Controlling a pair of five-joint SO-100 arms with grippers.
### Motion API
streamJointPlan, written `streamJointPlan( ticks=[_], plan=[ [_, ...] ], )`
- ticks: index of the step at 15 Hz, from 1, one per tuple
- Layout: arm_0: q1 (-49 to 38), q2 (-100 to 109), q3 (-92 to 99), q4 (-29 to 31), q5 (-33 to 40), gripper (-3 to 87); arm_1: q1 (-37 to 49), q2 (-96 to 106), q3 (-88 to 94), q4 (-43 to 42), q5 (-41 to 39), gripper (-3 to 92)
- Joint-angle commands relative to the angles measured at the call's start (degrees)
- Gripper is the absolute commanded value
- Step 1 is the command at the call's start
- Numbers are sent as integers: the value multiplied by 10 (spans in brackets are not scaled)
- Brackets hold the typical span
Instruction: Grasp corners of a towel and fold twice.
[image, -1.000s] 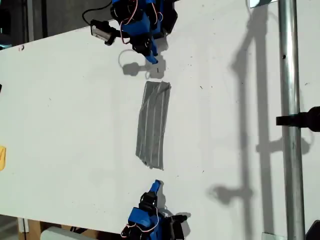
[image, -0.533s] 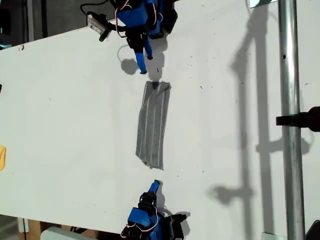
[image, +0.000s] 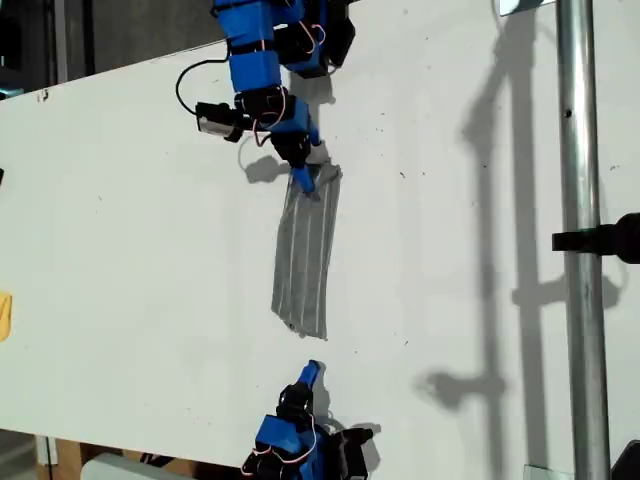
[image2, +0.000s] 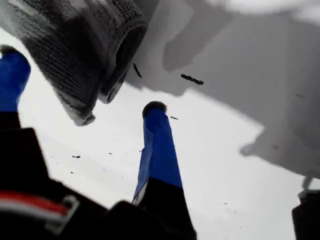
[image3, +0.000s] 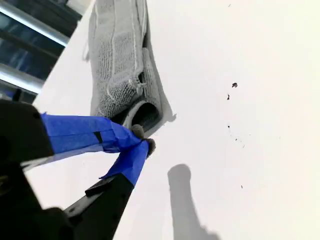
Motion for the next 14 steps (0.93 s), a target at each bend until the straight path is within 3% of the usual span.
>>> streamJointPlan(
  ticks=[1, 6, 9, 11, 13, 14],
  plan=[
    [-4, 2, 5, 4, -7, -28, -3, -42, -34, -46, 16, 425],
    [-1, 2, 5, 5, -8, -28, 9, -241, -130, -154, -13, 411],
    [9, 2, 5, 8, -11, -28, 45, -352, -266, -119, -86, 302],
    [13, 2, 5, 8, -11, -28, 69, -403, -338, -79, -140, 279],
    [13, 2, 5, 10, -11, -28, 92, -435, -390, -31, -162, 9],
    [11, 2, 5, 10, -11, -28, 101, -443, -404, -17, -189, -2]
  ],
)
